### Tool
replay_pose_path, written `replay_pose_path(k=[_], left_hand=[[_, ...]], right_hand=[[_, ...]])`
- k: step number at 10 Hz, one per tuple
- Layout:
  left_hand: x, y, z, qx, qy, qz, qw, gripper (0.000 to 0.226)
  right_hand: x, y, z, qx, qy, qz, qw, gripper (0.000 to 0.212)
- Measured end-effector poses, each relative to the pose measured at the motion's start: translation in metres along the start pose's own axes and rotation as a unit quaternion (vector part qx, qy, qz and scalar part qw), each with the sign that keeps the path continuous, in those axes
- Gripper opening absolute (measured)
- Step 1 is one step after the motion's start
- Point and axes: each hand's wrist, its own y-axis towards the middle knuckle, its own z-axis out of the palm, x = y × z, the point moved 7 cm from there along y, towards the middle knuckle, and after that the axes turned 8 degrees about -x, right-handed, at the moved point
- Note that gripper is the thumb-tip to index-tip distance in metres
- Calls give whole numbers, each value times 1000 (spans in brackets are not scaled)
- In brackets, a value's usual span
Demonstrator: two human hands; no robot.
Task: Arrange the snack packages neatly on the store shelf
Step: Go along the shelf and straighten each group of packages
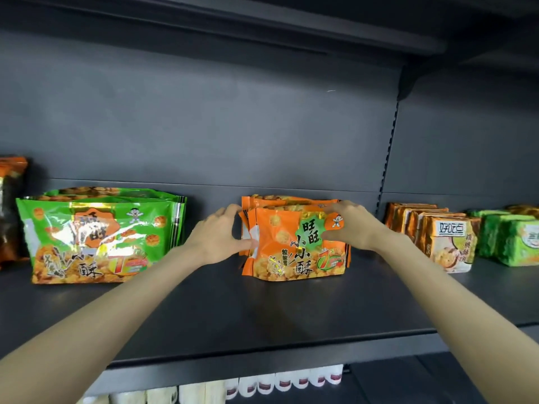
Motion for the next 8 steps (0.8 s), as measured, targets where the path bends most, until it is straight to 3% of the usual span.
replay_pose_path(k=[2,3,4,5,6,7,8], left_hand=[[25,33,56,56,-118,-68,989,117],[33,51,82,77,-212,-103,969,134],[42,64,105,64,-300,-125,944,136],[49,70,125,71,-342,-115,930,127],[50,76,139,73,-320,-83,941,117],[62,83,151,74,-306,-101,944,124],[70,86,153,69,-278,-88,954,98]], right_hand=[[-31,34,21,0,-8,30,1000,97],[-45,50,31,2,8,49,999,110],[-59,60,48,20,34,70,997,120],[-65,69,55,16,47,60,997,117],[-67,75,56,10,48,40,998,106],[-67,79,57,6,53,27,998,102],[-64,86,59,12,63,11,998,99]])
